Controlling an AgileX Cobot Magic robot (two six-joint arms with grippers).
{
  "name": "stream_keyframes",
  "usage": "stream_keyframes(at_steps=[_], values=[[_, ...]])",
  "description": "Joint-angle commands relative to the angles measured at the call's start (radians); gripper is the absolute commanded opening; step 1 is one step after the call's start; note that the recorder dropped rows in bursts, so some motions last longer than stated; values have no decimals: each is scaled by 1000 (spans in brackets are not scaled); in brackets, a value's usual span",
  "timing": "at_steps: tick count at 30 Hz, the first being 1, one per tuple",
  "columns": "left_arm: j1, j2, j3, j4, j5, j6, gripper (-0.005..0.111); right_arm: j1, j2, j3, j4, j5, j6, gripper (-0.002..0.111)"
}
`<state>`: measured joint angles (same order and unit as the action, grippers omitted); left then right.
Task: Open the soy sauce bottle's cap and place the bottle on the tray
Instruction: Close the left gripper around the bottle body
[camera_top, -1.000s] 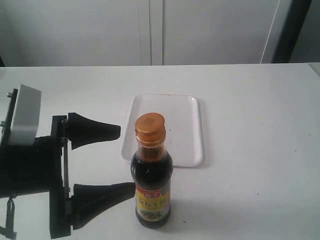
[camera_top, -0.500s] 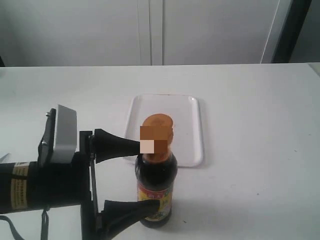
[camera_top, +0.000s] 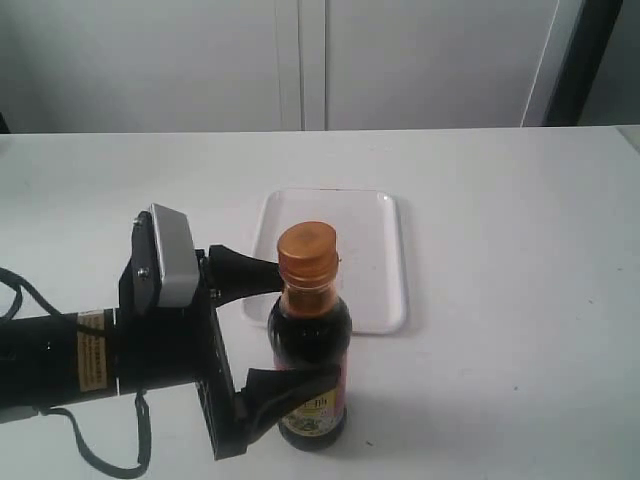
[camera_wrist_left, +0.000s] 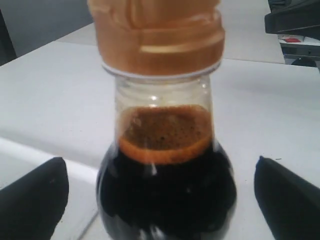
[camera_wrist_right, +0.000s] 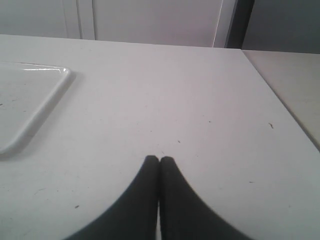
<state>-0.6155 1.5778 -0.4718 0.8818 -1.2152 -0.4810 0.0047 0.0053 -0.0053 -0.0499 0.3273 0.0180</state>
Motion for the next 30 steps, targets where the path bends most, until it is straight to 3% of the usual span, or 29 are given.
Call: stream_keyframes(at_steps=[1,26,30], values=[[-6,48,-31,-7,-6,7,105,-5,-5,5,-2,-11,5,0],[-49,231,-147,-21,-6,36,105,-5,-5,5,-2,-11,5,0],[-49,231,-147,5,-6,36,93,-5,-5,5,-2,-11,5,0]])
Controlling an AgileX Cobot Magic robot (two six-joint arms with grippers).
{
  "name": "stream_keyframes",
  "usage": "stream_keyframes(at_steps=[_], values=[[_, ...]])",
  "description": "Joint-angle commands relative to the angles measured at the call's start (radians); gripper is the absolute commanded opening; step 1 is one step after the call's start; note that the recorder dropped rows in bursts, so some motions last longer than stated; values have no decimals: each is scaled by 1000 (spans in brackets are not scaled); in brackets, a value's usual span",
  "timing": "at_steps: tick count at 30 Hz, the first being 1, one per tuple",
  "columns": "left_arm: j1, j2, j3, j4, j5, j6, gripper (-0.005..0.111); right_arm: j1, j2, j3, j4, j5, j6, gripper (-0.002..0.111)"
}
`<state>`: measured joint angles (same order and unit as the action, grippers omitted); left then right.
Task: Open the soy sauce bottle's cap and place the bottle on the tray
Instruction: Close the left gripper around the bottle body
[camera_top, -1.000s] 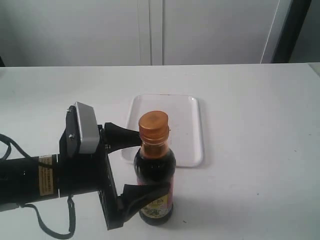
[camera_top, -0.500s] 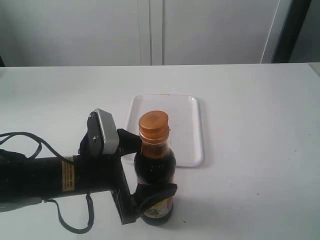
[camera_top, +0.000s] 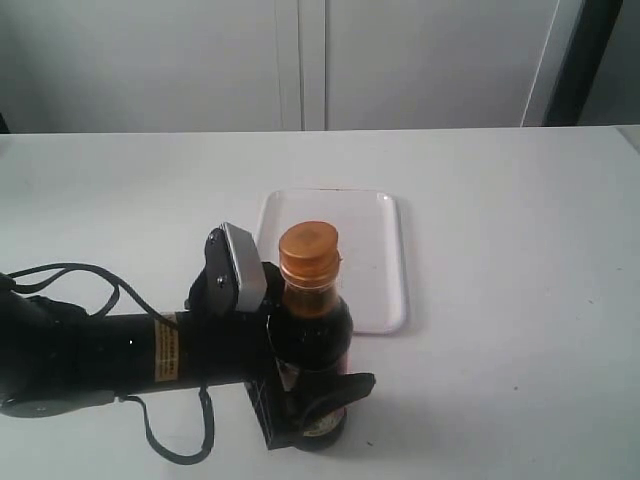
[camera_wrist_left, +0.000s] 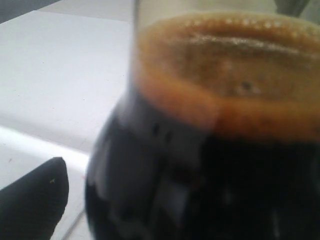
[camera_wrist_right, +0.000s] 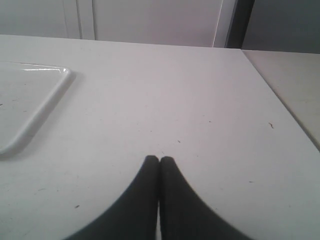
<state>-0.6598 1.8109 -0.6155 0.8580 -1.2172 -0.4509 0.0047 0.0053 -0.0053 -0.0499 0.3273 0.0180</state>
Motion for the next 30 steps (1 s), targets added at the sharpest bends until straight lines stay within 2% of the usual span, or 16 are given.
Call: stream_keyframes(at_steps=[1,5,9,11,30], values=[[-5,-3,-3,36,-4,6,87,-5,-5,5,-2,-11,5,0],[-5,-3,-3,40,-4,6,56,-5,-5,5,-2,-11,5,0],[-5,-3,-3,40,-4,6,16,-5,-5,5,-2,-11,5,0],[-5,-3,-3,48,-4,20,0,-5,-5,5,-2,-11,5,0],[-5,-3,-3,60,-4,92,0,-5,-5,5,-14,-31,5,0]])
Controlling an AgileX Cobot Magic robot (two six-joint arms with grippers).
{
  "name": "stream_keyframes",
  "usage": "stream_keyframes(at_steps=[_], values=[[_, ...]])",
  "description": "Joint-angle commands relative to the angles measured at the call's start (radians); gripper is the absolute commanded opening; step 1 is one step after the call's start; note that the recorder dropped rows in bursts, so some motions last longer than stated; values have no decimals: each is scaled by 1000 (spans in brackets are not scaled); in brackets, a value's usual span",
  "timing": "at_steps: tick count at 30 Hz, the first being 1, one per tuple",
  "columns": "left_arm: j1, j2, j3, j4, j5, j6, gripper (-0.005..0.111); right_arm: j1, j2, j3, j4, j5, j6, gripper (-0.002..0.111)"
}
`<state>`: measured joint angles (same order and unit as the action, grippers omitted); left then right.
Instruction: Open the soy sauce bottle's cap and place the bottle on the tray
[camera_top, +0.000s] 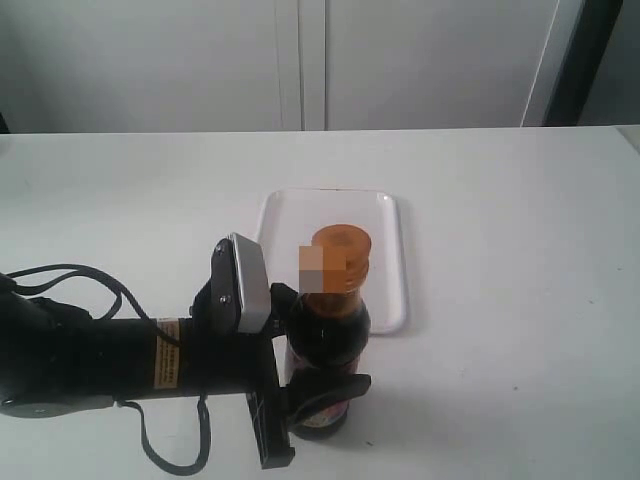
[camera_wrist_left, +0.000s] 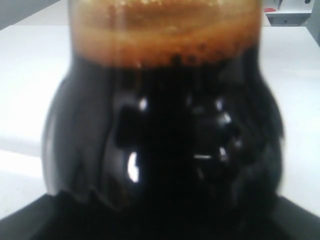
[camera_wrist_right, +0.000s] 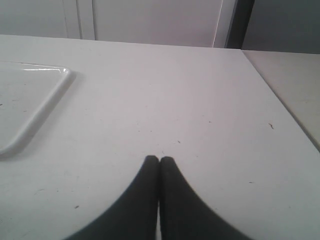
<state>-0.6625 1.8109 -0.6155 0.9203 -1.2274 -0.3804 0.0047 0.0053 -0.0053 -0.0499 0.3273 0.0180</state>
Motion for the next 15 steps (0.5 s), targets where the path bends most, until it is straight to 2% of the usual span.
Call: stream_keyframes(at_steps=[1,10,15], values=[[-2,-3,-3,-7,6,26,0,-5,-5,5,-14,-42,5,0],[-2,-3,-3,-55,6,70,0,-5,-5,5,11,-340,27,0],[-2,-3,-3,-68,6,77,0,-5,-5,5,77,-492,232,0]])
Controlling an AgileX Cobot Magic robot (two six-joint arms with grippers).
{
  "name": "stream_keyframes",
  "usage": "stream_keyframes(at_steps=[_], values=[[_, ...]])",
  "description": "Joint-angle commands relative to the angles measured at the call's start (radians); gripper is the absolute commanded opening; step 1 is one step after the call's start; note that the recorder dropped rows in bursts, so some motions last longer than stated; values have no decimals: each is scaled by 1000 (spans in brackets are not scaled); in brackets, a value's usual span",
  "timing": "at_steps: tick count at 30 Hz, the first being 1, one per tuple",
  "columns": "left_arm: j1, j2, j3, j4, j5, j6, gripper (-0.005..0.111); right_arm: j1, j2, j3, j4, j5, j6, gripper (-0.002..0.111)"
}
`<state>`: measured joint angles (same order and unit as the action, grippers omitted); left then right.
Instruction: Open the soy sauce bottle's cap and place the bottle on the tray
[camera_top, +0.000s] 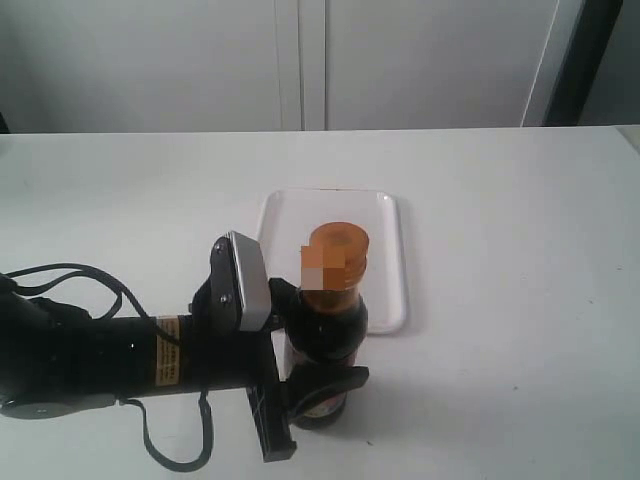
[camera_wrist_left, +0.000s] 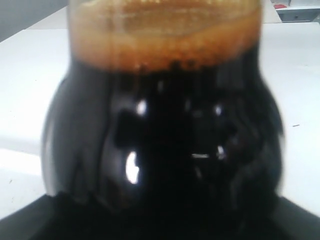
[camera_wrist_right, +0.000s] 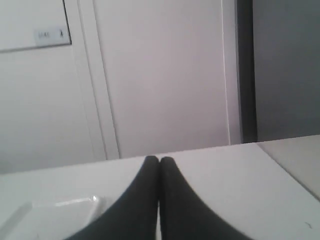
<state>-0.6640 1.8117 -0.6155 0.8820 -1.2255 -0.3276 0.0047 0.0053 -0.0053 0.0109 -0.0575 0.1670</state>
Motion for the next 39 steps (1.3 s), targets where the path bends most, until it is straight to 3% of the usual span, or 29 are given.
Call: stream_keyframes(at_steps=[1,9,32,39], values=[[-1,-3,-3,-29,4,36,0,-5,-5,5,13,-136,108,0],[-1,-3,-3,-21,4,40,0,-5,5,-105,-11,-149,101,0],[-1,-3,-3,-21,4,40,0,-4,497,-530,-161,-177,99,0],[-1,-3,-3,-15,4,40,0,76,631,-623,-261,-58,88,0]])
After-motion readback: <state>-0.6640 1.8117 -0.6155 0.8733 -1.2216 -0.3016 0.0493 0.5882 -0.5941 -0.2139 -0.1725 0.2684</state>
